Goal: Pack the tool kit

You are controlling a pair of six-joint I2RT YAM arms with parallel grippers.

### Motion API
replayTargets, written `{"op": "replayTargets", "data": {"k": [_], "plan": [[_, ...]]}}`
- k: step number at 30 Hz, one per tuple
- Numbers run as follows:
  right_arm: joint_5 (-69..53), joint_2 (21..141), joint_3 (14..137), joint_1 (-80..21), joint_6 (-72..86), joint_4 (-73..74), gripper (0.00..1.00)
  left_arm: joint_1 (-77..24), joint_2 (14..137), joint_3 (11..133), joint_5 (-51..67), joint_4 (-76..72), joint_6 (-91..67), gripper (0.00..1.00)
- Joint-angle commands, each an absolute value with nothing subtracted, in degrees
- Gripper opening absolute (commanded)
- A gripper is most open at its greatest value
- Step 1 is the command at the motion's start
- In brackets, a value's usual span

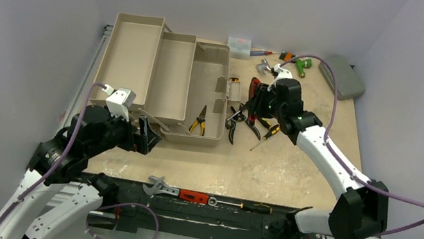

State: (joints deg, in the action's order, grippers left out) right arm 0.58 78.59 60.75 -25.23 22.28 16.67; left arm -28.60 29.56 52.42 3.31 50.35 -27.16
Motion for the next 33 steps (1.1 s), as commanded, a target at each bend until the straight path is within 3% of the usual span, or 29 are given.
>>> {"op": "replayTargets", "data": {"k": [1,7,23,29,33], "plan": [[-10.29,79.45,63.39,-25.58,24.84,11.02,0.03,-28.76,30.82,51.77,5.11,46.33,-24.48,0.97],[-18.19,86.41,68.98,-27.88,30.55,7.0,0.03,-28.75,30.41,53.15,2.1,47.6,-19.21,0.98],[-13.42,99.7,74.62,-37.76,41.46,-0.76,0.1,-28.67,34.07,56.08,-4.48,49.45,-14.82,0.97],[-13.8,98.72,74.64,-37.9,39.38,-0.35,0.57,-28.7,28.74,51.47,-0.53,45.74,-14.94,0.98],[-12.2,93.83,74.55,-37.89,35.25,4.78,0.71,-28.72,27.78,50.89,2.39,44.66,-14.69,0.98]]}}
